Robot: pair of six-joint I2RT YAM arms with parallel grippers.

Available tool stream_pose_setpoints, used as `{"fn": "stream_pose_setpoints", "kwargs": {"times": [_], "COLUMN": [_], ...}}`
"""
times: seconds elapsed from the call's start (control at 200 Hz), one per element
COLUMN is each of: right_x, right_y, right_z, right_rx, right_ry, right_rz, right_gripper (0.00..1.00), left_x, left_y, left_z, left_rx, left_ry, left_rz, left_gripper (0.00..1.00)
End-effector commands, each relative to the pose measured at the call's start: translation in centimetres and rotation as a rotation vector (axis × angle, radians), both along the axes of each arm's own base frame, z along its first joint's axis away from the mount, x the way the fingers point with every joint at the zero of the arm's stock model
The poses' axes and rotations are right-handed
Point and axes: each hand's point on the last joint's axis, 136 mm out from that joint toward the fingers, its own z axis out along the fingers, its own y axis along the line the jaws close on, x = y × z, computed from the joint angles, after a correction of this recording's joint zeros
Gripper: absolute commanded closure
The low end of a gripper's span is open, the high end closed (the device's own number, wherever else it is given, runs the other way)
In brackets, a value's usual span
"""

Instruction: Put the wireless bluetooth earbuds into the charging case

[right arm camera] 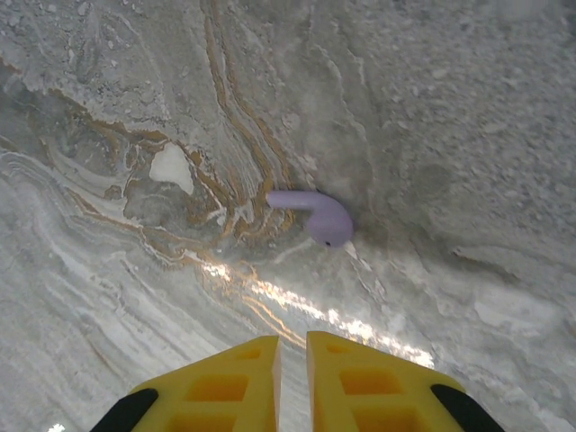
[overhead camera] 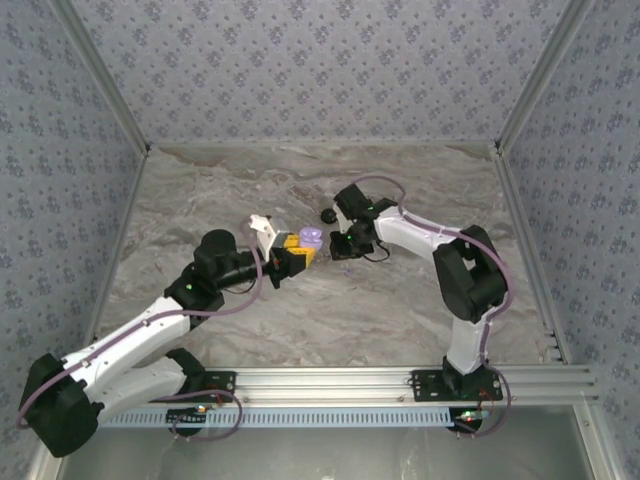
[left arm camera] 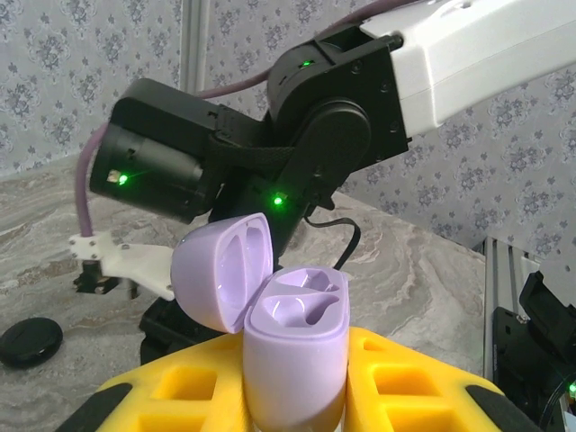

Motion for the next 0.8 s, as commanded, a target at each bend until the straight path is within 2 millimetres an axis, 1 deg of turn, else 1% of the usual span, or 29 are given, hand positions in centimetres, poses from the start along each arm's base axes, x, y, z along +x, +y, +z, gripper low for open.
{"fn": "stream_pose_setpoints", "kwargs": {"times": [0.0,0.27,0.5,0.795], "right_x": [0.2,0.0,-0.1,-1.0], "right_y": [-0.8,-0.1,-0.5,-0.4], "right_z": [-0.8,-2.4,-3.3,-4.3], "right_rx": [-0.114,-0.182,-0.221,-0.251], "right_ry": [-0.004,0.018,0.027,0.062], "right_rz": [-0.003,0.025,0.018,0.040], "right_gripper": [0.86,0.92,0.96,0.98], "left_x": [-0.3,-0.1,-0.1,-0.2], "left_y": [0.2,0.3,0.3,0.3], "left_z": [0.4,0.3,0.1,0.1], "left_rx": [-0.010,-0.006,-0.005,-0.006], "left_ry": [-0.009,-0.004,0.001,0.005], "left_rz": [0.007,0.015,0.015,0.014], "left_gripper": [0.76,0.76,0.76,0.76]}}
